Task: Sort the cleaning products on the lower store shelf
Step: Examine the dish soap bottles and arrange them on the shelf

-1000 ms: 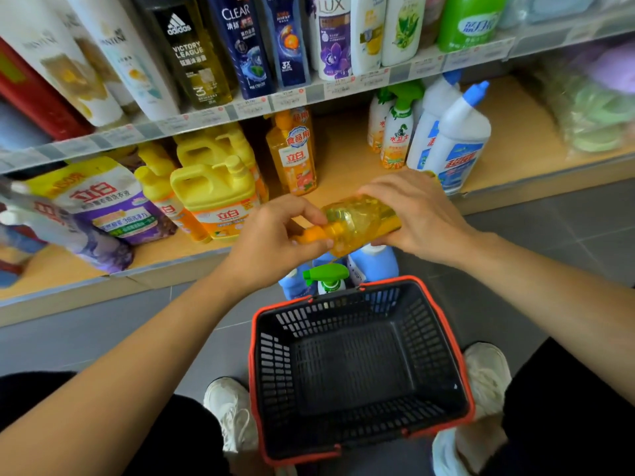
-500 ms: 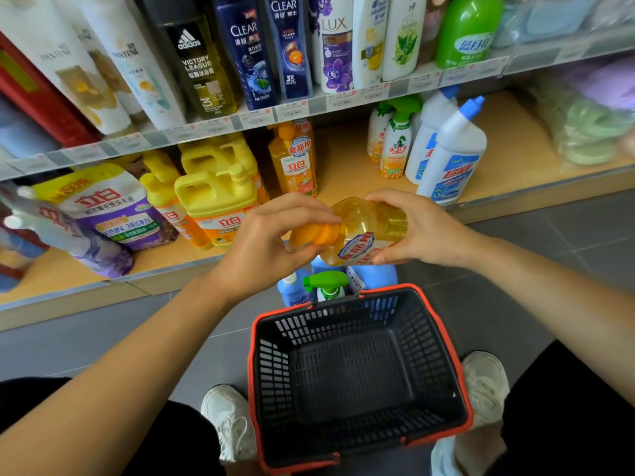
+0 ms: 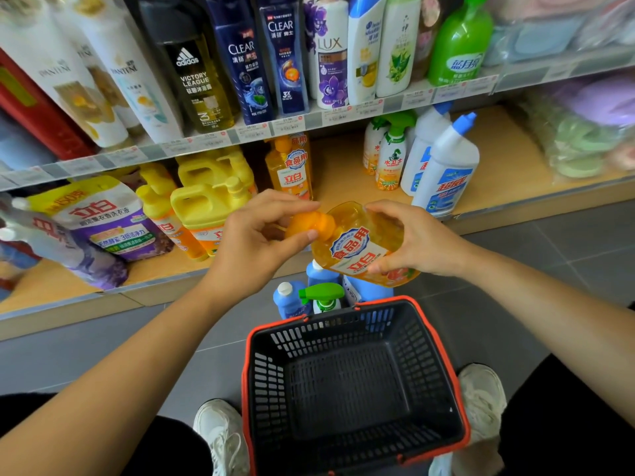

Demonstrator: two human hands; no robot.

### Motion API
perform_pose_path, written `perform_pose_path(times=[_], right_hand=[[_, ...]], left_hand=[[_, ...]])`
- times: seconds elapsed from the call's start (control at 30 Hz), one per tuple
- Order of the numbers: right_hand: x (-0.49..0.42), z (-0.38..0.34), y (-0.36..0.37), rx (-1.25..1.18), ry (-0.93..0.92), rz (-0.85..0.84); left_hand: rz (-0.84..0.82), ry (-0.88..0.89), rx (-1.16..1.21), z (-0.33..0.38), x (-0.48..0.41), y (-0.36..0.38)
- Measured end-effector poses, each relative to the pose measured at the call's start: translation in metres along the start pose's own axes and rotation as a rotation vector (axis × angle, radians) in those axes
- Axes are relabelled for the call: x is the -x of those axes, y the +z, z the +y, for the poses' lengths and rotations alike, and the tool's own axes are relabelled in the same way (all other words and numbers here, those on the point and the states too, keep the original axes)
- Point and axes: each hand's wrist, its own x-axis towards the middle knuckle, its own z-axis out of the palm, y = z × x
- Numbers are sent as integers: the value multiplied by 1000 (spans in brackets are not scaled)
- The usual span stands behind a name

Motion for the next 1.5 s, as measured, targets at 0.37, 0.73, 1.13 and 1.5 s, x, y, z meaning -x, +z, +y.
perform_pose_path(times=[0.37,0.73,1.13,1.5], right_hand=[[0,-1,3,-211,65,-77],[3,-2,6,-466,99,-152],[4,-8,7,-476,102,-152],[9,-11,16,-535,133,-203]], left_hand=[[189,100,-169,0,1,1],[154,-48,57,-7,-5,-8],[26,-295,662,-7,-13,-7],[-20,-258,532,-6,-11,2]])
